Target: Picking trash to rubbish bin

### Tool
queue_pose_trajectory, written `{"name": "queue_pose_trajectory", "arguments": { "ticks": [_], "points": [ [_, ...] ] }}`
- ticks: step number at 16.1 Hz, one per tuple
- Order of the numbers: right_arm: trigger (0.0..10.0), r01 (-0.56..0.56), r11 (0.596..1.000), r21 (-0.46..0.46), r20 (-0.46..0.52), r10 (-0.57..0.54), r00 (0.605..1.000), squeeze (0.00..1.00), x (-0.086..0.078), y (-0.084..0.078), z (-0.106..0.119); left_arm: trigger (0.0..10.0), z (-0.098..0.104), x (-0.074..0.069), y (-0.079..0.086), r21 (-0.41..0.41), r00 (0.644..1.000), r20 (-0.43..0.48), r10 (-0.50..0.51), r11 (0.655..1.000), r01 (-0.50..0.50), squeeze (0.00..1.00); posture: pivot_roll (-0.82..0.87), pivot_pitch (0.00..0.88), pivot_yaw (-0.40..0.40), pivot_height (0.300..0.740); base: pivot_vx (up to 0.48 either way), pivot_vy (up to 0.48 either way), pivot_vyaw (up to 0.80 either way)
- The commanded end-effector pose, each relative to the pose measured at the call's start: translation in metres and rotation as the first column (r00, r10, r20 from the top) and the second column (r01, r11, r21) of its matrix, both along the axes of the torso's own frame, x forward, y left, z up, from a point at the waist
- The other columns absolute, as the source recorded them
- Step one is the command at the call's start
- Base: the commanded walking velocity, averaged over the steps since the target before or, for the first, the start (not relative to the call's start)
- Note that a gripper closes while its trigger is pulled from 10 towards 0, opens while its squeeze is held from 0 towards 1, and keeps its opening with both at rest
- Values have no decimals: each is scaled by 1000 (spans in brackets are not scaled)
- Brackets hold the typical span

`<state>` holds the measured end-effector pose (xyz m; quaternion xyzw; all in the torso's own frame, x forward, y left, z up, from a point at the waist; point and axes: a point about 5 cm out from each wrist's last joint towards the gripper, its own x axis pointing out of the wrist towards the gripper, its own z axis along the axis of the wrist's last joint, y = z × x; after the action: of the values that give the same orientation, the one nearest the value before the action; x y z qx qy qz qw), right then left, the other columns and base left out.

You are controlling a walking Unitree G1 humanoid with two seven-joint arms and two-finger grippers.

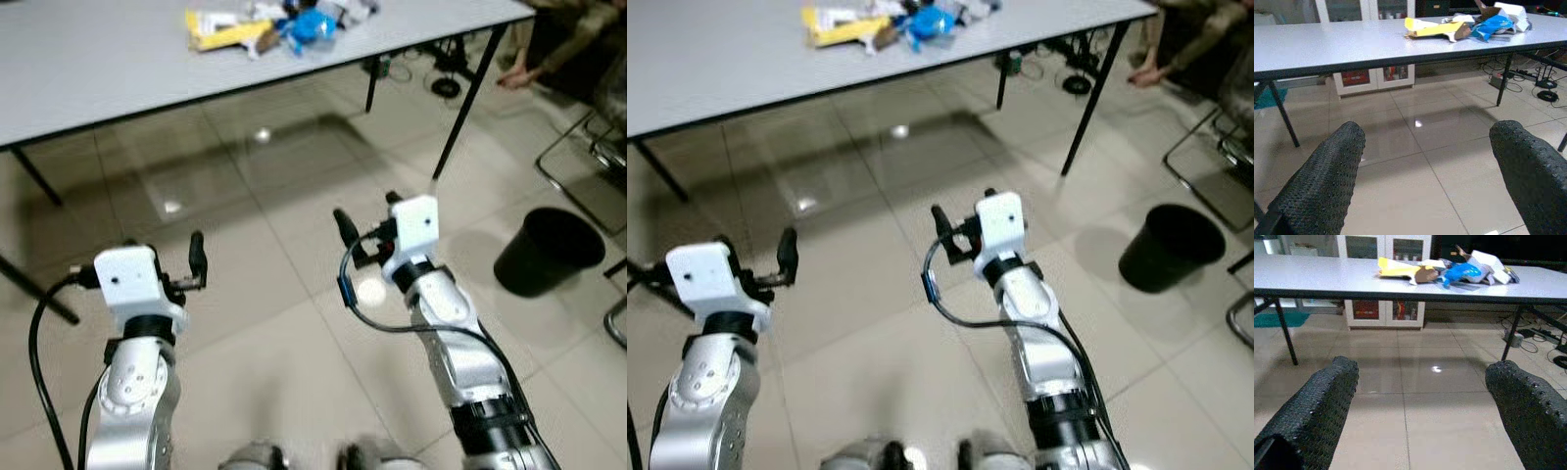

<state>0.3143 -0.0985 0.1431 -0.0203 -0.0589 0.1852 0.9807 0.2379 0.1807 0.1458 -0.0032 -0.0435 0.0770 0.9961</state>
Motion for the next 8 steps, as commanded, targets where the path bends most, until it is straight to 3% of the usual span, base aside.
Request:
{"name": "queue_pose_trajectory", "arguments": {
  "ticks": [1,8],
  "points": [
    [10000,5,1000,7,-5,-5,1000,0,-1,-2,-1,10000,-4,-1,-2,-6,1000,-23,2,1000,-2,0,-9,177,-13,740,472,0,0],
    [10000,-7,1000,14,0,7,1000,0,-1,1,1,10000,-4,0,-2,-9,1000,-22,7,1000,-7,0,-8,176,-14,740,480,0,0]
  ]
}}
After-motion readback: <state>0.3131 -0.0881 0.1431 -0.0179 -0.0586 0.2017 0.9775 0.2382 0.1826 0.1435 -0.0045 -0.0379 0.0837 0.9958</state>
